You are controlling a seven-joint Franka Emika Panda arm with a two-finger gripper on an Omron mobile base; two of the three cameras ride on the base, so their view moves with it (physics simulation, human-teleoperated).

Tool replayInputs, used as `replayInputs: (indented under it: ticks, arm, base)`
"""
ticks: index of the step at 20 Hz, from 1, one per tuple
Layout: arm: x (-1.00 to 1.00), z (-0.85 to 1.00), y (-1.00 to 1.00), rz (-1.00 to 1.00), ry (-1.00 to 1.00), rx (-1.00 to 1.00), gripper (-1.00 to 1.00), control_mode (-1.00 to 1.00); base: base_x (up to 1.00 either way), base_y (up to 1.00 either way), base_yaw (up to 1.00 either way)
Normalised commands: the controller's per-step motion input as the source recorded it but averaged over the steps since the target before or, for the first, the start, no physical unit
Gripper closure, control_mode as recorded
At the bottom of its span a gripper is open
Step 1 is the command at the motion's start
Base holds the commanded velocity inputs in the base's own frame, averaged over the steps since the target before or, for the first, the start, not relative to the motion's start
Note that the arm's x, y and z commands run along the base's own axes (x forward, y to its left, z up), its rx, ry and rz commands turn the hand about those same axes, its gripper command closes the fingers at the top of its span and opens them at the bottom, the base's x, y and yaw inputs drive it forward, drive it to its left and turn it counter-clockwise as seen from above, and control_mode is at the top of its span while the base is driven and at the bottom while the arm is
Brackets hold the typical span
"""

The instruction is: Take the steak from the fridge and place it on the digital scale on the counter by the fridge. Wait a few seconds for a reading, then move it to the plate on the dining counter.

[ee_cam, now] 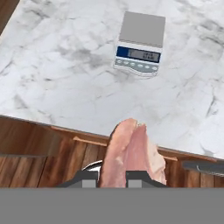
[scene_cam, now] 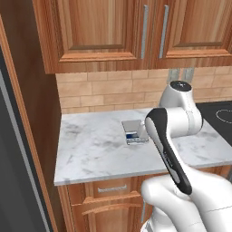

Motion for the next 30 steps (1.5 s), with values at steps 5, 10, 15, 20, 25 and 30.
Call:
replayInputs:
  ticks: [5, 10, 15, 20, 25, 30]
  arm:
    - [0.59, -0.2, -0.43, 0.0, -0.03, 0.0, 1.0, -1.0]
    - [0.95, -0.35, -0.28, 0.01, -0.01, 0.0, 1.0, -1.0]
    - [1.0, -0.29, -0.01, 0.05, 0.0, 0.0, 1.0, -1.0]
    - [0.9, -0.06, 0.0, 0.03, 0.0, -0.01, 1.0, -1.0]
    - [0.64, -0.04, 0.0, 0.0, 0.0, -0.05, 1.0, -1.0]
    - [0.51, -0.23, 0.04, 0.01, 0.0, -0.05, 1.0, -1.0]
  base:
    - [0.0, 0.0, 0.0]
    - [0.0, 0.0, 0.0]
    - [0.0, 0.0, 0.0]
    - [0.0, 0.0, 0.0]
    - [0.0, 0.0, 0.0]
    - [0.0, 0.0, 0.0]
